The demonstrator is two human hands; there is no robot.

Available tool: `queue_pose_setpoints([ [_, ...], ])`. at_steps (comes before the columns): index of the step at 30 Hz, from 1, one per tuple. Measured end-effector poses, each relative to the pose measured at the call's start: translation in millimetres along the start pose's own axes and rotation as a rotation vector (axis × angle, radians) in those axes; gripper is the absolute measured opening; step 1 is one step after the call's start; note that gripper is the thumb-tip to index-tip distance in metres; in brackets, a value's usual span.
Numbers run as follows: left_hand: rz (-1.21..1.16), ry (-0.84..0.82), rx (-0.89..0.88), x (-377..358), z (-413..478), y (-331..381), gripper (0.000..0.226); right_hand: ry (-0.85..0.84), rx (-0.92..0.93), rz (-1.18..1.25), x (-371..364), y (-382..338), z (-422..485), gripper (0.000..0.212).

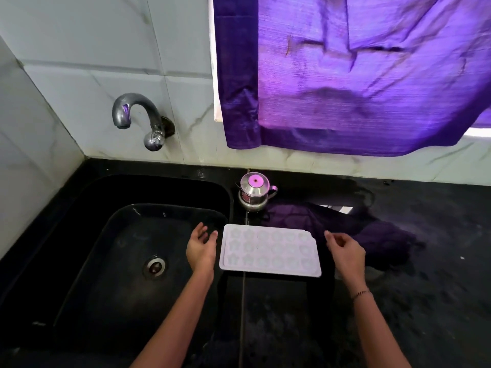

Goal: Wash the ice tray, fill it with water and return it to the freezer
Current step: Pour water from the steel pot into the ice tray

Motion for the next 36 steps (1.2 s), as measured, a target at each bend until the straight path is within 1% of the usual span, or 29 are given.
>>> queue_pose_setpoints([
  [3, -0.05, -0.052, -0.074, -31, 12, 25, 0.041, -0.074, 0.105, 0.14, -29, -50, -3, 0.026],
  [6, -0.128, -0.146, -0.047, -78, 26, 44, 0.044, -0.182, 0.061, 0.308, -76, -82, 13, 0.021],
  [9, -0.139, -0.233, 0.013, -116, 40, 51, 0.055, -0.216, 0.053, 0.337, -115, -107, 31, 0.019],
  [11, -0.126, -0.256, 0.042, -134, 50, 49, 0.058, -0.258, 0.037, 0.327, -142, -111, 46, 0.025],
  [13, -0.142, -0.252, 0.073, -146, 58, 44, 0.05, -0.313, 0.022, 0.34, -163, -106, 55, 0.037],
  [14, -0.161, -0.244, 0.078, -151, 62, 41, 0.043, -0.327, 0.025, 0.35, -170, -106, 56, 0.039],
  [16, -0.197, -0.219, 0.066, -156, 66, 38, 0.026, -0.34, 0.049, 0.396, -174, -114, 51, 0.034],
  [18, -0.213, -0.182, 0.054, -156, 66, 33, 0.015, -0.35, 0.027, 0.485, -180, -115, 48, 0.035],
  [20, -0.22, -0.149, 0.044, -156, 64, 30, 0.015, -0.359, -0.021, 0.589, -188, -112, 49, 0.04],
  [24, -0.175, -0.058, -0.041, -154, 60, 38, 0.012, -0.31, -0.15, 0.764, -195, -110, 47, 0.024],
  [27, -0.173, -0.008, -0.058, -152, 55, 43, 0.013, -0.265, -0.212, 0.829, -195, -108, 47, 0.029],
  [32, -0.197, -0.009, -0.068, -148, 48, 48, 0.01, -0.21, -0.236, 0.898, -186, -104, 38, 0.039],
  [36, -0.221, -0.036, -0.102, -141, 37, 58, 0.011, -0.202, -0.215, 0.956, -174, -110, 26, 0.043],
])
Point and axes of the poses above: each hand's wrist, its own z-axis towards the middle knuckle, its own x-axis out of the back of the hand, y = z × x, the point moved 9 cm from there along z, towards the middle knuckle, and after that the axes turned 11 degrees about -x, right-handed, at the moved point
